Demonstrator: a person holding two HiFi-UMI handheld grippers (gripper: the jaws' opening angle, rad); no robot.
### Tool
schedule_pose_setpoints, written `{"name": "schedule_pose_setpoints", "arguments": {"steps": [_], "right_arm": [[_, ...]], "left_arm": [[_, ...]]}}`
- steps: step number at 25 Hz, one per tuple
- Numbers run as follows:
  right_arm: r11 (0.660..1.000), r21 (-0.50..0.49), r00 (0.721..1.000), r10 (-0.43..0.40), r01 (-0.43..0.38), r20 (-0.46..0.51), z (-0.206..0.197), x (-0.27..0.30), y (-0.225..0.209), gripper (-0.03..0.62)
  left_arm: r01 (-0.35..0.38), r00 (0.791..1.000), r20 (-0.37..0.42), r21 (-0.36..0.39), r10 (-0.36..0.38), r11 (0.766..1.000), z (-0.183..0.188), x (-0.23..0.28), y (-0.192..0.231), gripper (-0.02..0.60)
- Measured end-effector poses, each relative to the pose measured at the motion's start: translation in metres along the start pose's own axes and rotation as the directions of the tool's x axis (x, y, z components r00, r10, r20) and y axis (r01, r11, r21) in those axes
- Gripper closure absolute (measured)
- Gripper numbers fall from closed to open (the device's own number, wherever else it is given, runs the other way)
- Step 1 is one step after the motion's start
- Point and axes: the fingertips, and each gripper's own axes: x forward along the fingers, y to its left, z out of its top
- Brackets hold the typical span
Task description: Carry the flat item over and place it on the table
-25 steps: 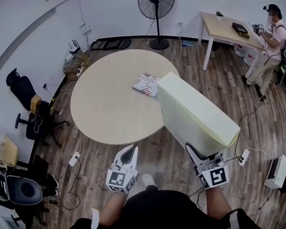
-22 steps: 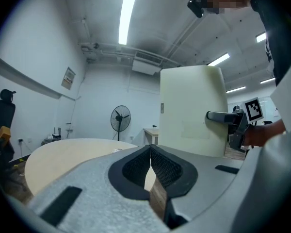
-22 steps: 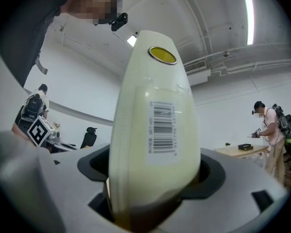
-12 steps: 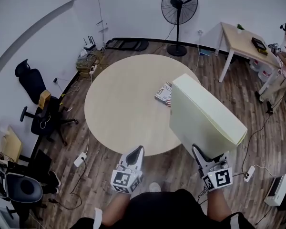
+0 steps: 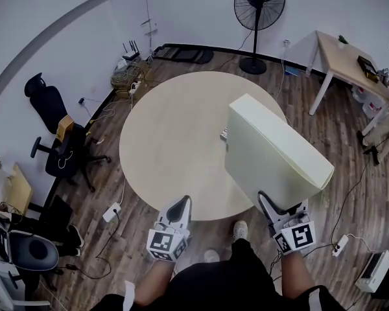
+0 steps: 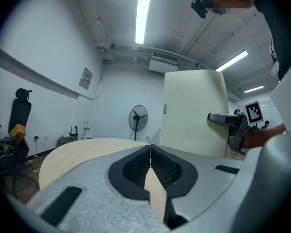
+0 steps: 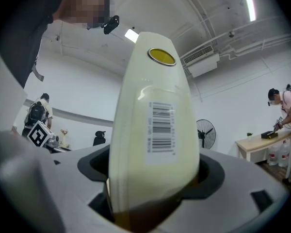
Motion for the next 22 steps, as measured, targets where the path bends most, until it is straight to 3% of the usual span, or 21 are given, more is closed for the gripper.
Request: {"name": "schedule_pose_setpoints", "arguments": {"steps": [6,9,16,19,22], "right_arm": [[0.993,0.056,0.994,0.109,-0.108,-0.005,-0.009,0.062,-0.017,0.192],[0.984,0.093,0.988,0.154,-0.153,-0.003,-0.013,0.09,-0.03,0.246],[0.943,0.202,0.961,0.276,-0.266,-0.02,-0.035,0.144,-0.039,0.264],[0.9,0.29,0.936,0.351,-0.325,-0.039,-0.048,0.163,-0.037,0.267],[0.815,0.431,0.884,0.461,-0.387,-0.078,-0.072,0.182,-0.034,0.267]], "left_arm": [[-0.044,0.999,-0.002,0.022,0.044,0.999,0.015,0.035,0.017,0.574],[-0.07,0.998,0.006,0.023,0.07,0.997,0.021,0.05,0.021,0.574],[-0.174,0.985,0.012,-0.01,0.174,0.985,0.023,0.071,0.039,0.574],[-0.239,0.971,-0.002,-0.034,0.239,0.971,0.017,0.073,0.051,0.574],[-0.299,0.954,-0.017,-0.046,0.299,0.953,0.014,0.073,0.057,0.572]]}}
